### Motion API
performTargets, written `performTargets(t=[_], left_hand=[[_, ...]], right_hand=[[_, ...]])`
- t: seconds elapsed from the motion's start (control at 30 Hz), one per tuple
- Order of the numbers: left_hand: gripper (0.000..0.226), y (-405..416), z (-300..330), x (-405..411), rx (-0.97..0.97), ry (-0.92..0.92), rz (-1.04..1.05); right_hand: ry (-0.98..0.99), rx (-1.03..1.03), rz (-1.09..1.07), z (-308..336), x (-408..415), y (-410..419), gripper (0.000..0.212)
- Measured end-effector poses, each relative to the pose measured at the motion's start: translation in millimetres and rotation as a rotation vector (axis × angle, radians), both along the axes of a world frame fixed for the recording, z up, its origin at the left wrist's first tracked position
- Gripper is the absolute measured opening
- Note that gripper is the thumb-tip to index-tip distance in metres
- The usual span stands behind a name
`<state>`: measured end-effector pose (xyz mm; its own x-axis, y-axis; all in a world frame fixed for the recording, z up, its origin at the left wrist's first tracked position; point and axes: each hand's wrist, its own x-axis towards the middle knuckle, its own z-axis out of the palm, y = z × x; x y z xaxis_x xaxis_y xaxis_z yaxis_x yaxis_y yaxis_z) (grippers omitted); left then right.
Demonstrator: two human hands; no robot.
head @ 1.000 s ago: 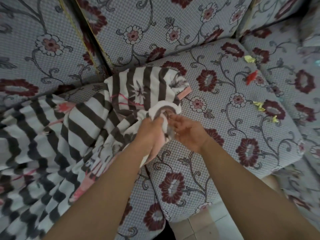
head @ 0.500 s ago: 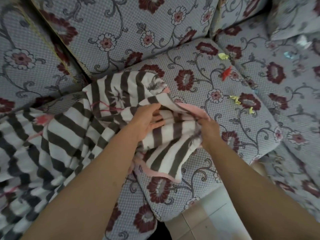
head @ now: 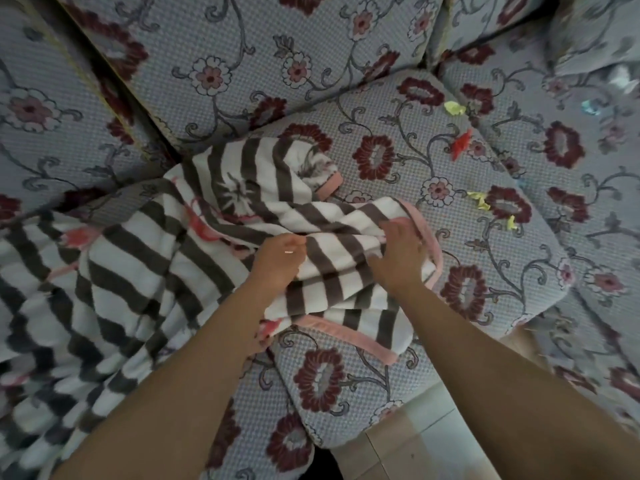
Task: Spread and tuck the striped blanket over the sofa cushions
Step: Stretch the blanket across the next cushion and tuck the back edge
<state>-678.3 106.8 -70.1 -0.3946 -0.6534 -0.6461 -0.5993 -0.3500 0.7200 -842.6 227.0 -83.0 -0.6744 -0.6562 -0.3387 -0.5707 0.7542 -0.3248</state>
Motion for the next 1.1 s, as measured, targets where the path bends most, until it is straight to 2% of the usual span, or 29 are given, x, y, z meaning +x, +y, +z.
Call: performTargets(t=[0.17,0.27,0.4,0.47,0.53,0.57,0.63,0.7,0.77,0.83,0.9,0.97,1.03,1.1], left_hand=[[0.032,-41,-3,102,-0.244,-0.215,-0.083],[0.041,-61,-13,181,-0.368,-0.439,-0.09],[0.057,-77,-38,274,-0.343,-0.677,-0.153],[0.067,-80,-55,301,-0.241,-0.75,-0.207],[0.078,-77,-79,319,-0.215,-0.737,-0.273],[0.076,-73,-88,322,-0.246,-0.745,-0.314],[0.057,-64,-102,323,-0.332,-0.775,-0.341],[0.036,-57,-106,318,-0.322,-0.779,-0.368],[0.033,-49,-106,314,-0.241,-0.716,-0.44],[0.032,-38,-97,313,-0.129,-0.612,-0.592],[0.025,-20,-89,314,0.012,-0.533,-0.781],[0.026,-4,-79,318,0.109,-0.518,-0.864],[0.034,-4,-76,324,0.099,-0.492,-0.82],[0.03,-15,-74,331,-0.019,-0.453,-0.68]], right_hand=[[-0.165,-0.033,0.558,-5,92,-74,0.051],[-0.235,0.052,0.83,-14,158,-117,0.062],[-0.238,0.22,1.092,-37,234,-145,0.079],[-0.047,0.18,1.174,-55,266,-149,0.08],[0.171,0.137,1.162,-68,290,-153,0.072],[0.208,0.131,1.167,-72,296,-156,0.062],[0.186,0.104,1.218,-78,304,-156,0.042],[0.118,0.118,1.217,-83,305,-155,0.038],[-0.088,0.323,1.142,-78,301,-147,0.044],[-0.288,0.663,1.154,-66,298,-133,0.04],[-0.37,0.985,1.225,-53,296,-116,0.026],[-0.406,1.169,1.192,-41,300,-102,0.015],[-0.442,1.117,1.177,-38,305,-103,0.022],[-0.409,0.837,1.144,-35,310,-118,0.019]])
